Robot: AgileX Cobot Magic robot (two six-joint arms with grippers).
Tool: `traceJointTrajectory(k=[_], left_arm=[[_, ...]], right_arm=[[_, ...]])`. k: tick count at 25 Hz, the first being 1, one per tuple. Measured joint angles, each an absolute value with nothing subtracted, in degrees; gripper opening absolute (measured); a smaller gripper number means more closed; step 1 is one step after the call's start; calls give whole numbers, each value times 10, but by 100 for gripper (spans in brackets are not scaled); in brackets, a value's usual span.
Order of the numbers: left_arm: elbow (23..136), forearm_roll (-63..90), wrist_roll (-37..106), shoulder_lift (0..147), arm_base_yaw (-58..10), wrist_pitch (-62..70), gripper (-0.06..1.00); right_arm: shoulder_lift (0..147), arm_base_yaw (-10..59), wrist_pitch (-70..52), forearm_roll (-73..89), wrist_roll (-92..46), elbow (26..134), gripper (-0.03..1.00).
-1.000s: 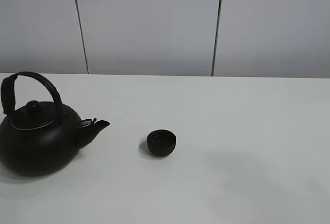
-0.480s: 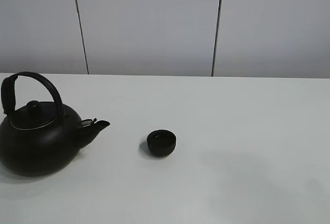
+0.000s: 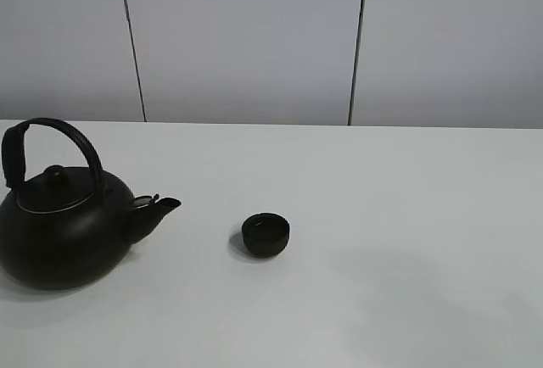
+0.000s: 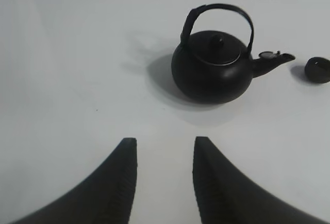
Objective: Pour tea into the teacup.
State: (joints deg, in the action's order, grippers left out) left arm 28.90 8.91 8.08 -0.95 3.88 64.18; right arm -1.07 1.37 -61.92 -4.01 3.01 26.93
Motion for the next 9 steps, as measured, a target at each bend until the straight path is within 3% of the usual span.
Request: traceJointTrajectory(k=[9], left_arm=[[278,74,80,-9,39,647,27]], right_arm=[[-11,14,-619,-40,30,269,58]])
